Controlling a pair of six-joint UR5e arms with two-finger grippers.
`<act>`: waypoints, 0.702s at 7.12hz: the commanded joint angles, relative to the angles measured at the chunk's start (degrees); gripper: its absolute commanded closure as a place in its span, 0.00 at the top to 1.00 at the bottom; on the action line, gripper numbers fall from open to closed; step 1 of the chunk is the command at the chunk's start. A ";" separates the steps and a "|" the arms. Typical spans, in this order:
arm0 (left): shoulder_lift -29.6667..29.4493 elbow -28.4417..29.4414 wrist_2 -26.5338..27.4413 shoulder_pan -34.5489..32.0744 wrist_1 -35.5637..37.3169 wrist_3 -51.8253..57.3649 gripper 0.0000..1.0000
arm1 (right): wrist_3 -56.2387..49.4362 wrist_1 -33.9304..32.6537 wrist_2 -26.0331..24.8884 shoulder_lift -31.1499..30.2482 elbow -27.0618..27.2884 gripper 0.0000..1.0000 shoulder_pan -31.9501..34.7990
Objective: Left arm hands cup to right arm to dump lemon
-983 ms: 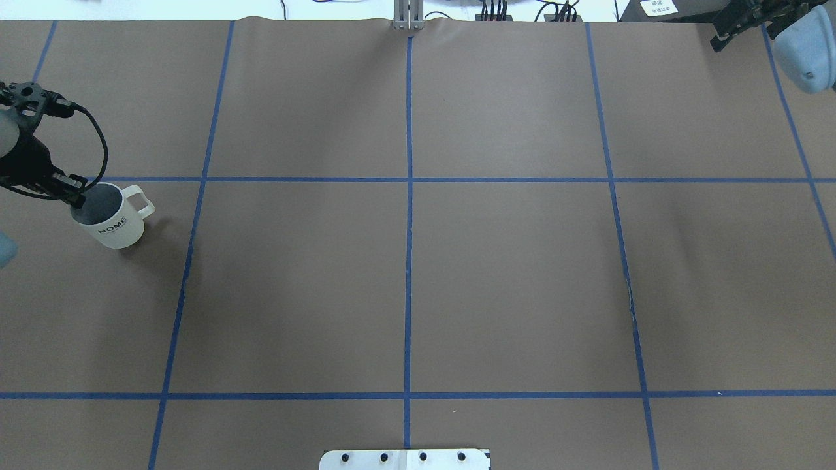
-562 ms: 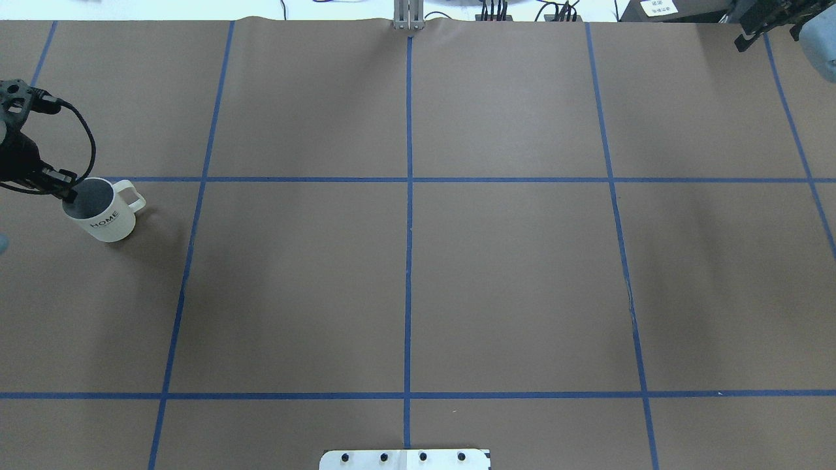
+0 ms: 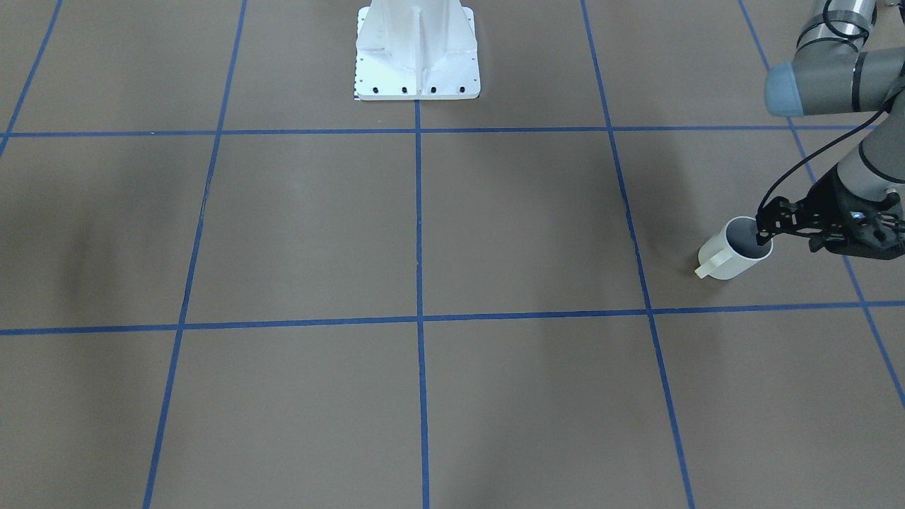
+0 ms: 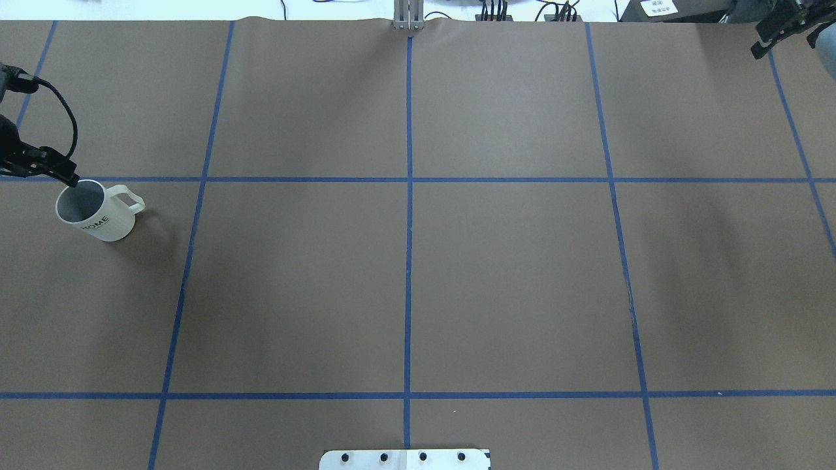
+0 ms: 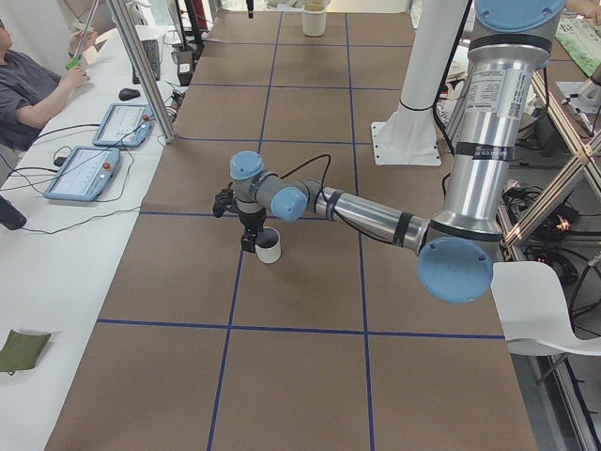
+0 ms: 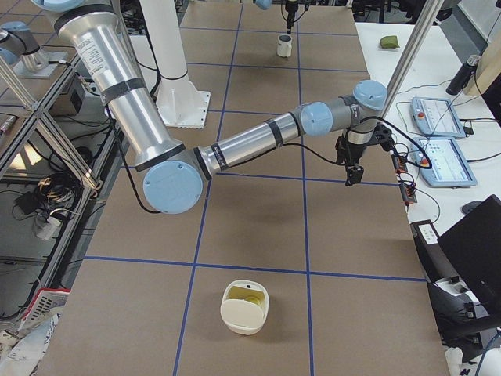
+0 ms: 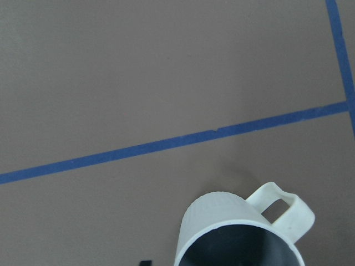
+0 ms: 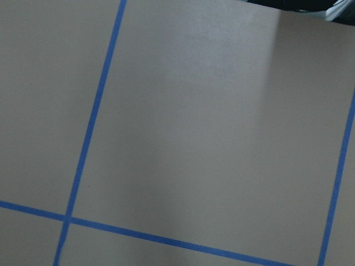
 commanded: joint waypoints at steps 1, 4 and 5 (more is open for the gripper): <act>0.30 -0.12 -0.04 -5.16 3.93 11.20 1.00 | -7.54 0.33 0.18 -4.62 0.06 1.00 3.03; 0.56 1.72 0.13 -18.67 15.17 33.60 1.00 | -11.09 0.41 0.01 -11.74 3.39 1.00 6.12; 0.91 4.51 -0.04 -22.82 16.87 40.73 1.00 | -12.57 0.50 0.09 -13.85 3.83 1.00 6.12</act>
